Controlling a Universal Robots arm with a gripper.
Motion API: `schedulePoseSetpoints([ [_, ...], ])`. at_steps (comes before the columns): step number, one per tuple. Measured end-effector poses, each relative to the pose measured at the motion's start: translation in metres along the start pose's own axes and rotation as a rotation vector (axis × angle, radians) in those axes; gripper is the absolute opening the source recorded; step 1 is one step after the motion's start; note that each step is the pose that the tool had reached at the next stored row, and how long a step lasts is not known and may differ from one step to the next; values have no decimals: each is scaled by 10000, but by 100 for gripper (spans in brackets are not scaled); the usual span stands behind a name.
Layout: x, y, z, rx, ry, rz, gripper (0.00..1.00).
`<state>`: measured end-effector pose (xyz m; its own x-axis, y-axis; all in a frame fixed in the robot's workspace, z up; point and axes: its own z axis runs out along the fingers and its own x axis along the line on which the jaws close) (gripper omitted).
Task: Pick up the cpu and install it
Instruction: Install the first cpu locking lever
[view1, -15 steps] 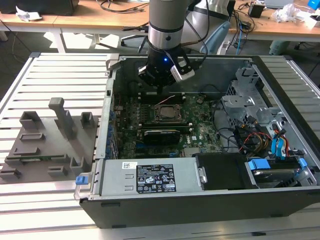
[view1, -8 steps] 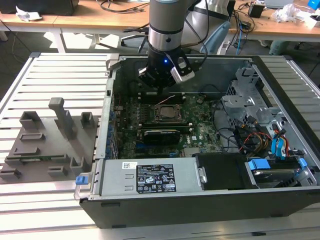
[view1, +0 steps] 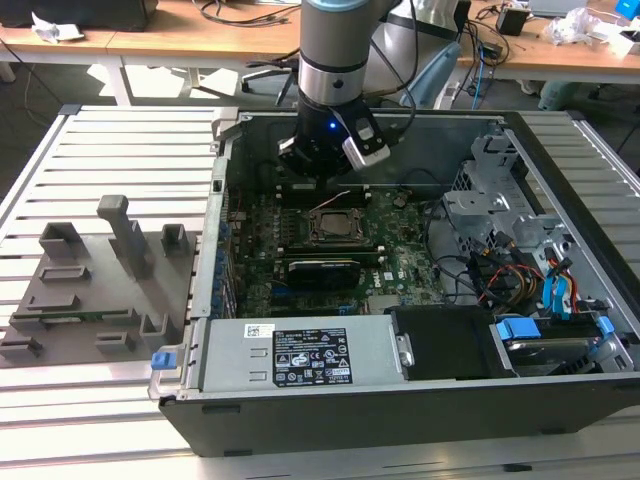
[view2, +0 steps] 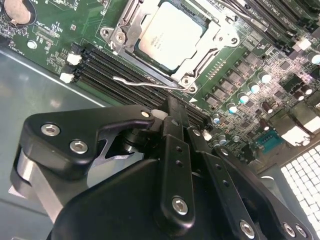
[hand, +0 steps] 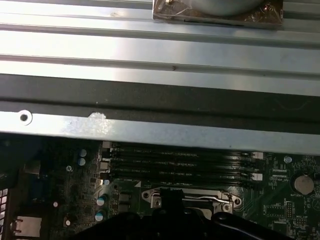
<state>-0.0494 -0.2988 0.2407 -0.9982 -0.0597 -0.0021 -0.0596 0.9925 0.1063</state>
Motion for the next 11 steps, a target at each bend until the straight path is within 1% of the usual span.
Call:
schedulePoseSetpoints([
  [8,-8,-10,101,1,1,0,11],
  [11,-26,17,130,1,1,-4,11],
])
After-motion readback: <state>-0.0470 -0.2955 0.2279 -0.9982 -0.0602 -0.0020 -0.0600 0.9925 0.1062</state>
